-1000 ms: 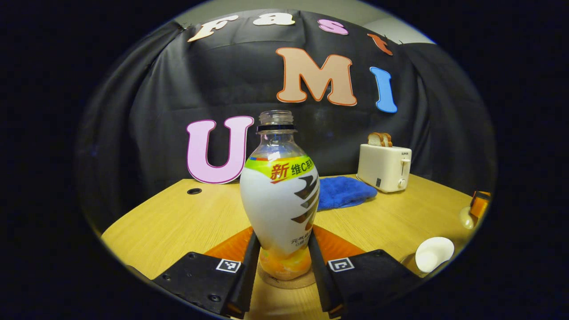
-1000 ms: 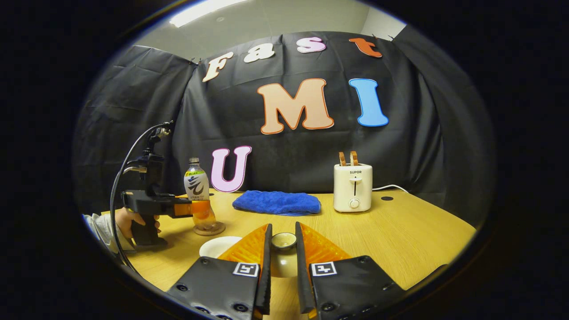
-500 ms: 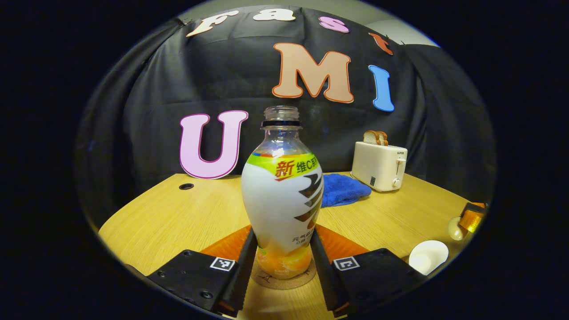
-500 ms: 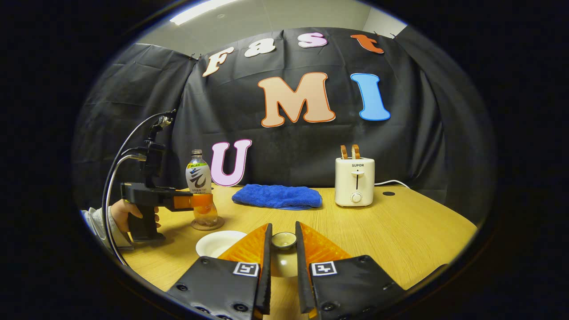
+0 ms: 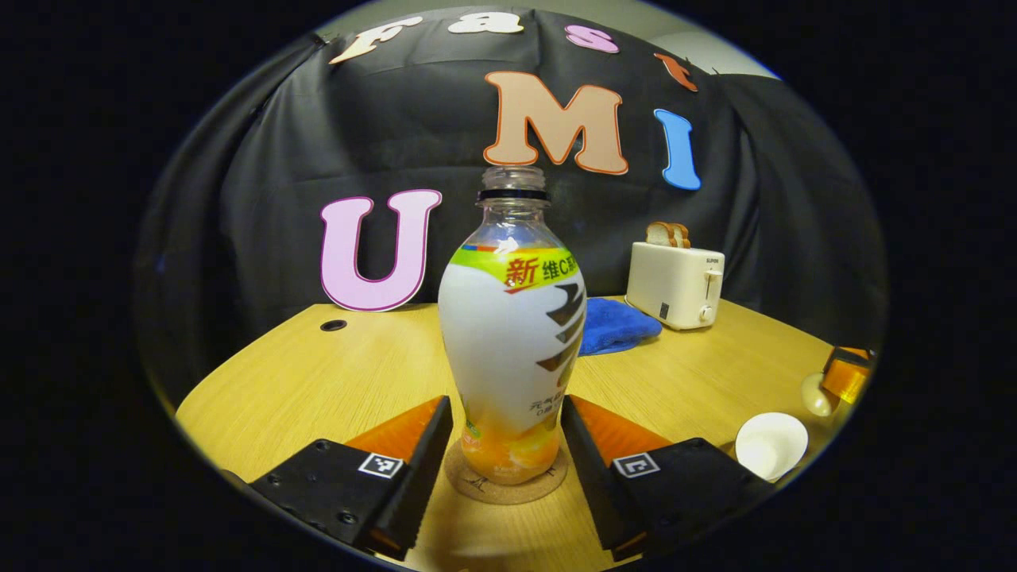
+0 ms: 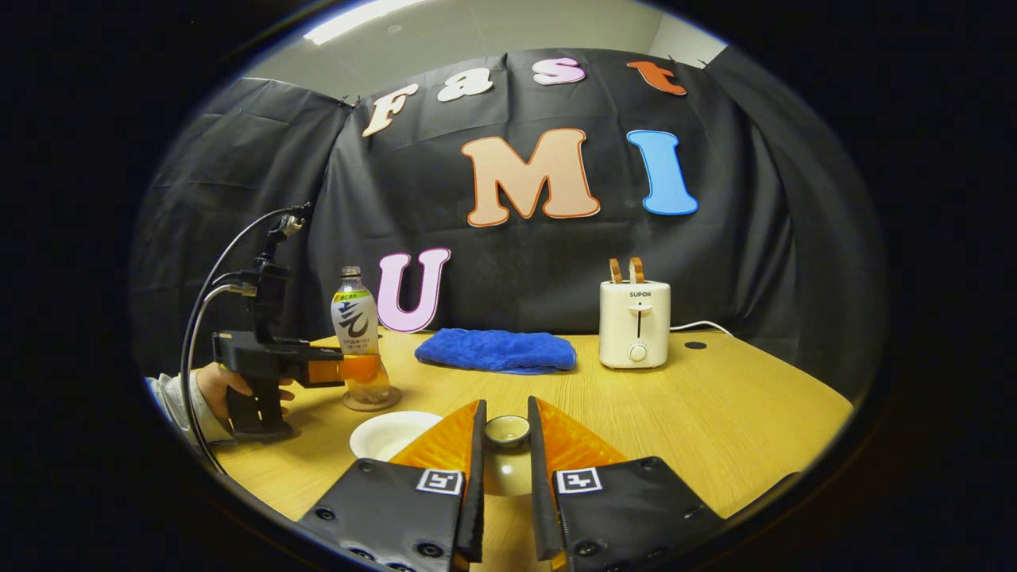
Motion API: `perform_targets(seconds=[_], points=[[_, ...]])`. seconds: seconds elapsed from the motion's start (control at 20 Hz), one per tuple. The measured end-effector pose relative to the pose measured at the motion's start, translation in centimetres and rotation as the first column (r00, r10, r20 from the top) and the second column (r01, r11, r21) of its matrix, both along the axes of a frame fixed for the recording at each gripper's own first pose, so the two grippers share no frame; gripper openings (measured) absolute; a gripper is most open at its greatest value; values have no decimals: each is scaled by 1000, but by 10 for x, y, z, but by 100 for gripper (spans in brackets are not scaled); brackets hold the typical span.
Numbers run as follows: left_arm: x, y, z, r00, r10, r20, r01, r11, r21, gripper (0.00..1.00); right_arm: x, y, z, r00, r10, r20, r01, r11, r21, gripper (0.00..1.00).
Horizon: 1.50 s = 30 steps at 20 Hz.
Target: Open the teacup lid with one hand, grasp the water bottle and pour water into the teacup with the other hand; after pouring, place the water bottle on the coaster and then close the teacup lid.
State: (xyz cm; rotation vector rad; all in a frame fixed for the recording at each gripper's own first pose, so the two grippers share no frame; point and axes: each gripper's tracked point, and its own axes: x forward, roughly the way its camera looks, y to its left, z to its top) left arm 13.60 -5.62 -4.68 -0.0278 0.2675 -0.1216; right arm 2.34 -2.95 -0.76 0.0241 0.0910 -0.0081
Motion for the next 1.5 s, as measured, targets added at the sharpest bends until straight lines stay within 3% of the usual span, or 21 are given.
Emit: perform_targets(seconds=[0.1,0.65,0.95,1.5], points=[[-8,2,0,1000,-1,10,1,1000,19,86,0,5,-1,1000,7,-2,-7,1000,0,28],[-61,-1,35,992,-3,125,-7,997,77,86,7,58,5,995,100,3,-100,995,5,29],[-84,3,41,988,8,156,-18,998,60,85,18,83,2,991,131,-3,-131,991,-11,28],[-105,14,36,986,38,165,-44,998,35,86,32,92,-20,991,127,-45,-128,992,-18,28]])
